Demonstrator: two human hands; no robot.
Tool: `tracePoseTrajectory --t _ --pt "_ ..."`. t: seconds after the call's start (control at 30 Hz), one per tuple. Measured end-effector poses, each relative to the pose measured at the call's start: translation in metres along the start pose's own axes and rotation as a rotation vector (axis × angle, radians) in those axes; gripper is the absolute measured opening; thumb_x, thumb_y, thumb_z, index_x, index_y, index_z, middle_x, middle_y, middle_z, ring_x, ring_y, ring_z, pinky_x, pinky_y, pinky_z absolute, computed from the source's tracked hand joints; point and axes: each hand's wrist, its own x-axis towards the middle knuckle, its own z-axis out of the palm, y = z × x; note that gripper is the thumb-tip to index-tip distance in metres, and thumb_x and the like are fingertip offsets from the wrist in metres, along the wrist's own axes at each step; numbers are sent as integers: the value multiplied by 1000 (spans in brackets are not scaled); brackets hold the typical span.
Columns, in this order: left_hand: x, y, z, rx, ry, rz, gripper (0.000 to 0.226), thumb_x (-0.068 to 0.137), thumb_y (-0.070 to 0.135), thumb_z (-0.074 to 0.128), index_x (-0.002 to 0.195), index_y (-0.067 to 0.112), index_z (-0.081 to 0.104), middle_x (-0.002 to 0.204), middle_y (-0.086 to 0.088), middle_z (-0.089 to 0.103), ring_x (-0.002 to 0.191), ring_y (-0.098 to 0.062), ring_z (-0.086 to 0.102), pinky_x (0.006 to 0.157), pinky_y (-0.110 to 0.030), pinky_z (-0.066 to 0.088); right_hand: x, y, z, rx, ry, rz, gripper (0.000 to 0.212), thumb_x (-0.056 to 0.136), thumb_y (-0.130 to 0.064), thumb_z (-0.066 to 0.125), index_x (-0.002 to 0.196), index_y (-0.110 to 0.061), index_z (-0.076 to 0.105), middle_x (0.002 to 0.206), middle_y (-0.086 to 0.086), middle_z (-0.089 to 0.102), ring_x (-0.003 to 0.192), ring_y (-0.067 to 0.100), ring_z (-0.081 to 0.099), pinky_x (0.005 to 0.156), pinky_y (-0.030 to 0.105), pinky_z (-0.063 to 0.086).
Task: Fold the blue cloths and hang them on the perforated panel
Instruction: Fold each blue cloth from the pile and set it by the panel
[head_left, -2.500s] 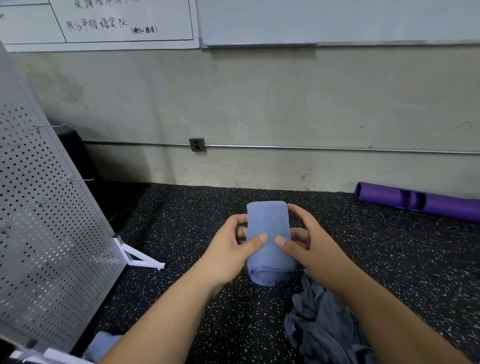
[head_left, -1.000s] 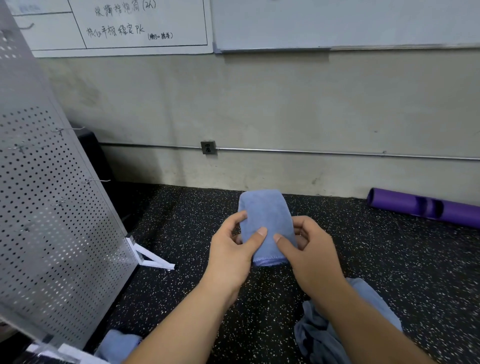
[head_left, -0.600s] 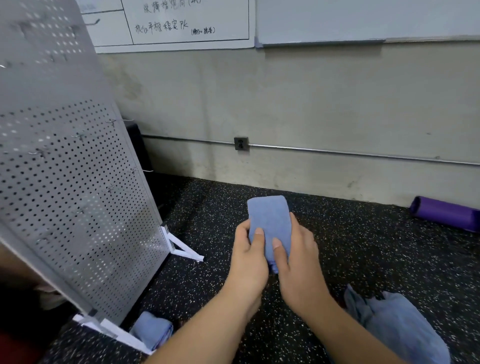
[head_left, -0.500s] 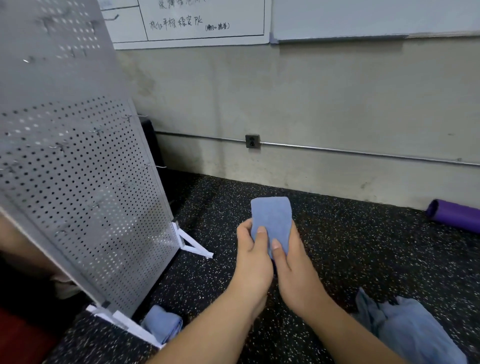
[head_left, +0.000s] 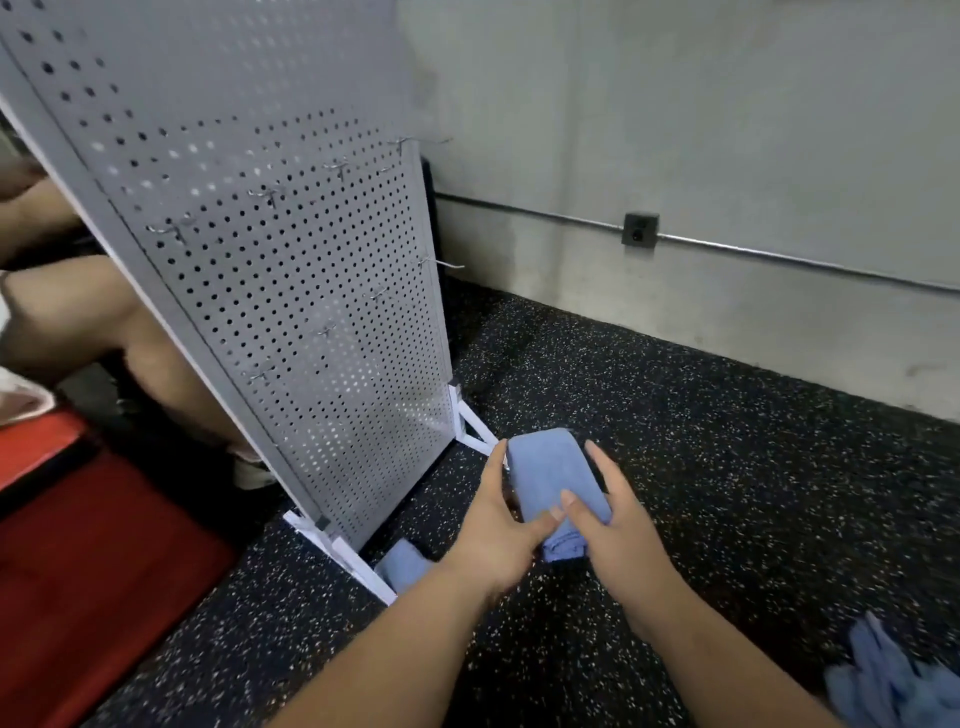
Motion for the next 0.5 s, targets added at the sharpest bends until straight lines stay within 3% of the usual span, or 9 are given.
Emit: tracePoseTrajectory --t 0.07,0.13,0.23,0.33,0.4,0.5 --pt "7 -20 -12 41 124 -19 107 83 32 91 164 43 21 141 11 63 120 -1 65 108 -35 55 8 17 24 4 -74 4 64 107 -17 65 159 -46 42 146 -22 59 124 -5 63 104 21 54" --pt "14 -42 -25 36 165 -95 111 82 33 92 162 43 17 142 11 62 125 -5 63 114 -35 50 17 38 44 30 -122 53 60 108 -11 61 153 -50 50 147 -18 62 127 5 65 111 37 54" --pt "24 -74 -45 90 144 -281 133 68 47 95 165 43 4 152 2 56 134 -16 59 117 -38 47 37 73 66 46 -155 150 60 107 -3 57 143 -51 61 138 -19 67 121 7 70 107 38 57" --pt "26 -99 -65 186 76 -418 126 83 31 91 169 26 -1 152 -5 55 126 -17 57 107 -27 47 62 112 86 16 -231 225 61 106 -2 60 139 -53 63 139 -18 67 125 10 68 110 41 56" --pt "29 -123 -75 209 34 -454 121 88 24 88 170 17 0 138 -1 58 124 -18 55 108 -32 48 81 139 102 -9 -308 249 59 106 -4 61 139 -53 63 146 -10 64 131 14 64 115 45 52" --pt "34 -168 -84 269 52 -510 131 67 40 86 170 27 7 143 -8 56 123 -26 63 105 -45 55 109 178 129 -78 -381 251 59 104 1 57 144 -42 61 144 -6 66 131 12 64 116 45 50"
